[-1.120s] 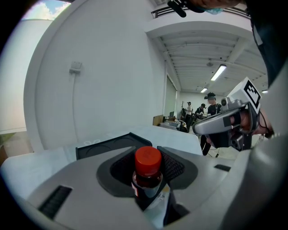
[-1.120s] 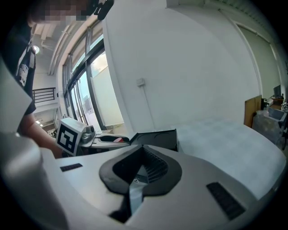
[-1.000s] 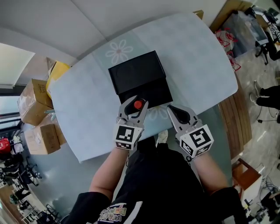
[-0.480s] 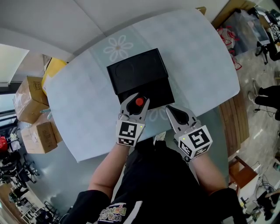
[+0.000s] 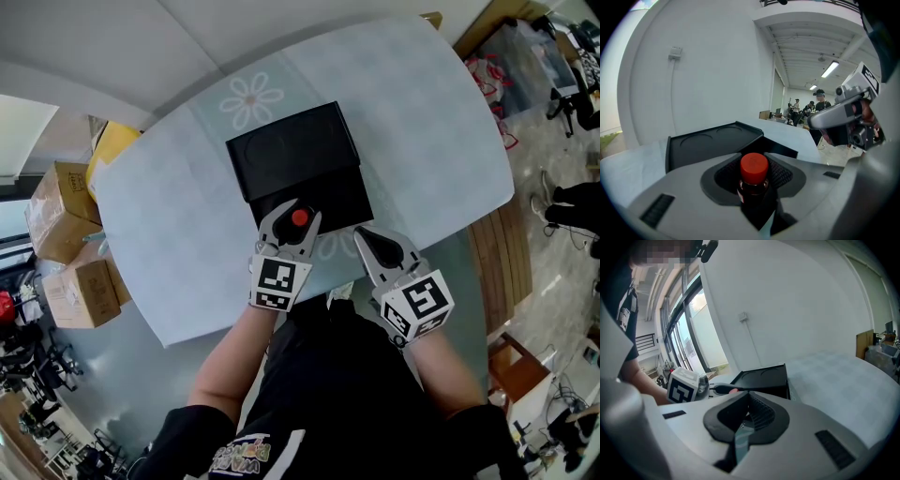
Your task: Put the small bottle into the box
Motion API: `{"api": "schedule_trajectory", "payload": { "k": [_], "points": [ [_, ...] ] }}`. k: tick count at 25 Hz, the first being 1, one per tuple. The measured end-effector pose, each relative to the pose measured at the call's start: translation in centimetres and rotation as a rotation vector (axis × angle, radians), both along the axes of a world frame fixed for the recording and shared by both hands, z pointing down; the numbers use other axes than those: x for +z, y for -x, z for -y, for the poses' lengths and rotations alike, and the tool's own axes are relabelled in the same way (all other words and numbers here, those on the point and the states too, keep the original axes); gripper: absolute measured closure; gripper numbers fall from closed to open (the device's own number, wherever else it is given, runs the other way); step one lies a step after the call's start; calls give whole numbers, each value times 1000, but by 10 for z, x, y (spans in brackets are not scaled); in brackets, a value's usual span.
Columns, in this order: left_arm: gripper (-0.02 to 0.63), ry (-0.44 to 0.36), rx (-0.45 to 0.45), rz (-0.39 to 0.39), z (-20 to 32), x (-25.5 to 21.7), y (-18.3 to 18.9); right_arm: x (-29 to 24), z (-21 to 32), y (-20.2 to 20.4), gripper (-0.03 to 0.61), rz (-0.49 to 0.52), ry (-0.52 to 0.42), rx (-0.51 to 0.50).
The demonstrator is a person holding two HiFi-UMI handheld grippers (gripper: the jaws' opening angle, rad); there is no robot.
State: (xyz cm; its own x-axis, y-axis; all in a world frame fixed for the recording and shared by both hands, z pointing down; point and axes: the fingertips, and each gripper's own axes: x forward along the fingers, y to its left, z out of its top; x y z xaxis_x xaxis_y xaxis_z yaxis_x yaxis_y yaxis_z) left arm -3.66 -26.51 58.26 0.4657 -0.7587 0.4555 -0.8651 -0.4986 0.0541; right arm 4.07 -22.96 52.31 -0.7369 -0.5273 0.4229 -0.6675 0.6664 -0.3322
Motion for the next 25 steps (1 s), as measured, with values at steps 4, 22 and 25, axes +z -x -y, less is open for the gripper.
{"api": "schedule_trajectory", "payload": {
  "k": [4, 22, 25],
  "points": [
    [463, -3, 9, 16, -1, 1, -1, -1, -1, -1, 569, 2, -1, -3],
    [408, -113, -85, 16, -39, -55, 4, -34, -32, -19, 569, 27, -82, -38],
    [410, -110, -115, -2, -60, -71, 5, -46, -45, -19, 569, 39, -110, -56]
  ]
}}
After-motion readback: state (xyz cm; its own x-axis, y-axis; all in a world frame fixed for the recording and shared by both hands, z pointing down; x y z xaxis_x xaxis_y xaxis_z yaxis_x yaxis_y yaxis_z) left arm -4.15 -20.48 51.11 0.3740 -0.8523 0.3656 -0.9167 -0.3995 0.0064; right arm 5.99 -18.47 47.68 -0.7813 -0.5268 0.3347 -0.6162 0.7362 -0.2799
